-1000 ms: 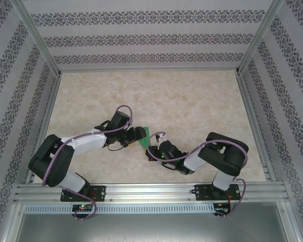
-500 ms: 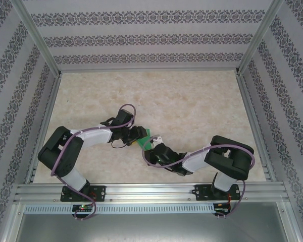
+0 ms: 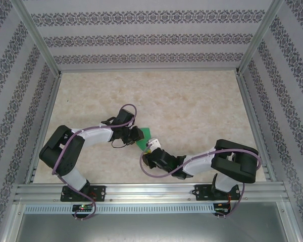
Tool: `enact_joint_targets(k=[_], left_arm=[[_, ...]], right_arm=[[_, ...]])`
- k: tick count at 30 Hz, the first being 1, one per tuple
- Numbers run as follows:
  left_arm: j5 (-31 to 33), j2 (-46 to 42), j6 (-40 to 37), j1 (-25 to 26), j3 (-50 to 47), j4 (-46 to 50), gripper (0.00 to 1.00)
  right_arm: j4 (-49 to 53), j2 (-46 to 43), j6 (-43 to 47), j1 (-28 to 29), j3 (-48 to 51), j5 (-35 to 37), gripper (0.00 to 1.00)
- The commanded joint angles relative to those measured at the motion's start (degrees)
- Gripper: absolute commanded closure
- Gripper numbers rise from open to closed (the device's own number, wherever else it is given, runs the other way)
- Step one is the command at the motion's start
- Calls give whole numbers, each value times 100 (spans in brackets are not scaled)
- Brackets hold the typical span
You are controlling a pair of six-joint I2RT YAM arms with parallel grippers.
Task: Fold a paper plane with a square sheet of paper (pick it up from the middle)
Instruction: Fold the wing for the fifth time at the center of the table.
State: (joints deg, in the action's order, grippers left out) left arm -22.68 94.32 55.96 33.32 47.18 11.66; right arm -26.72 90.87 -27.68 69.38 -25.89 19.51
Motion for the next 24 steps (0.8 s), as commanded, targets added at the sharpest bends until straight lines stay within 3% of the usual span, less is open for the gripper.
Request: enact_joint_targets(k=[1,4,12,24], left_arm=[[-60,25,-49,-53,156,109,82],[-77,16,-44,-53,172,116,87],[-122,56,-36,-50,190,113,88],[-165,117,-26,-46,213,95,89]], right_arm=[[457,-207,794,187,-33,749,62],[845,-159,1389,404,-167,1238,61],[977,270,2313,826,-452,2480,63],[778,626,2526,849,-428,2739,77]])
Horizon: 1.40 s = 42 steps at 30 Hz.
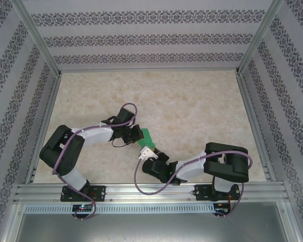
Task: Fold a paper plane with a square sheet of paper (pick it up from the middle)
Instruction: Fold the wing for the fifth time at the center of the table.
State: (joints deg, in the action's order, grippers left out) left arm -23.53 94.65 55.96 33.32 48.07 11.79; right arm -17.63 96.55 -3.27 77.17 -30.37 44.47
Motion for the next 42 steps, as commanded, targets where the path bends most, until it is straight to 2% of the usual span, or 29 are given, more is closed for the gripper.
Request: enact_joint_targets(k=[1,3,6,11,17,19,20,22,27,31,35,42], left_arm=[[-72,88,-30,-53,129,86,89],[-77,97,-34,-52,138,104,89],[-52,84,-38,-53,133,125,89],[62,38,-81,-51,221,330,83],[214,-291,-196,-67,306,525,65],[373,-508,-282,-94,357,705,52],[452,-619,-296,-111,360,775,51],[678,-933,-314,-130,271,842,37],[1210,-1680,-352,-177,-21,935,29],[1265,-2028,-360,-183,-222,895,28],[1184,-2131,-369,-185,-395,823,31],[878,-2175,-363,-184,-686,526,47]], right_arm=[[-176,65,101,71,31,239,79],[-171,82,96,71,18,235,82],[-194,91,16,75,5,155,95],[-163,75,-355,55,-24,-74,100],[-374,-245,-1098,-88,165,-663,100],[-610,-430,-1441,-234,312,-1108,100],[-715,-496,-1596,-305,361,-1324,100],[-965,-597,-1936,-471,454,-1783,100],[-1809,-631,-2705,-838,714,-2598,100],[-1930,-393,-3059,-1018,604,-3104,100],[-2686,-100,-3521,-1210,729,-3522,100],[-3127,487,-4220,-1394,618,-4042,100]])
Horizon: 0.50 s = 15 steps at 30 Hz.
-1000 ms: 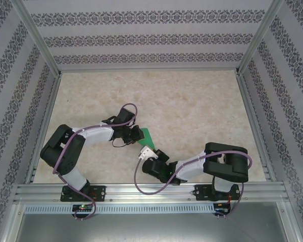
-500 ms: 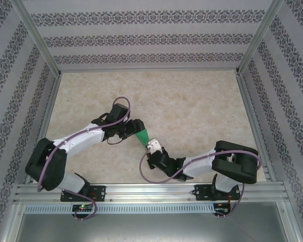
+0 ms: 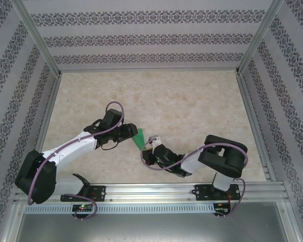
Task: Fold a paper plane with a square sheet of paper (pick it up from the middle)
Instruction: Fold the wing for the fifth time at the center of the table.
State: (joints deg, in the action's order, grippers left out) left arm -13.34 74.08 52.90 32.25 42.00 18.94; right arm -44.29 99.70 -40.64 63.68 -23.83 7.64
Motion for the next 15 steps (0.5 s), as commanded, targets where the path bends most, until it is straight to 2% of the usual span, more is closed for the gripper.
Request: enact_joint_targets(k=[1,8,15], left_arm=[[-187,-124,-48,-72,-116,-219,48],[-539,-300,130,-72,-603,-932,51],[-953,-104,142,-75,-675,-1332,53]], right_arm=[[-545,234,-593,-61,-2,-355,100],[-958,699,-1557,-305,60,-762,100],[-707,810,-2192,-496,57,-1025,100]])
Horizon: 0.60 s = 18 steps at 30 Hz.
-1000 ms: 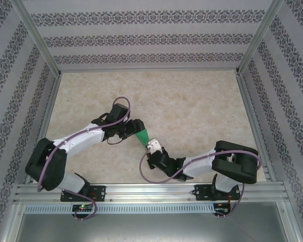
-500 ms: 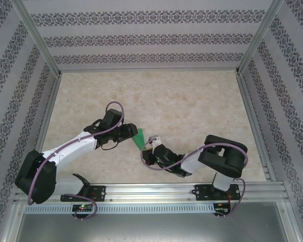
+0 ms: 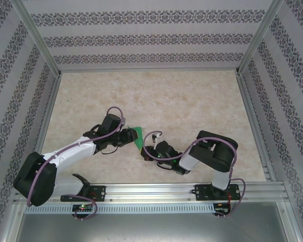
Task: Fold a paper plane with a square sheet of paper (pick it up from the middle)
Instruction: Fold the wing for the fifth time at the center of the table.
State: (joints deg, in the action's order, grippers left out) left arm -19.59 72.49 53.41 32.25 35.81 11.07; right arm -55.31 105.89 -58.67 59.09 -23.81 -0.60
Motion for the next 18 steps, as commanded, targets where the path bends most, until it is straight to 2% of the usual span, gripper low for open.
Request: enact_joint_targets(k=[1,9,14,18], left_arm=[[-422,142,135,-71,-51,-692,53],[-800,879,401,-72,32,-1600,55],[-845,1235,336,-69,104,-1772,55],[-839,1524,267,-70,128,-1837,55]], right_arm=[[583,163,-383,-54,6,-233,100],[1151,96,-449,-217,-199,-572,100],[1920,-12,-489,-249,-424,-607,100],[1905,24,-657,-305,-425,-667,100]])
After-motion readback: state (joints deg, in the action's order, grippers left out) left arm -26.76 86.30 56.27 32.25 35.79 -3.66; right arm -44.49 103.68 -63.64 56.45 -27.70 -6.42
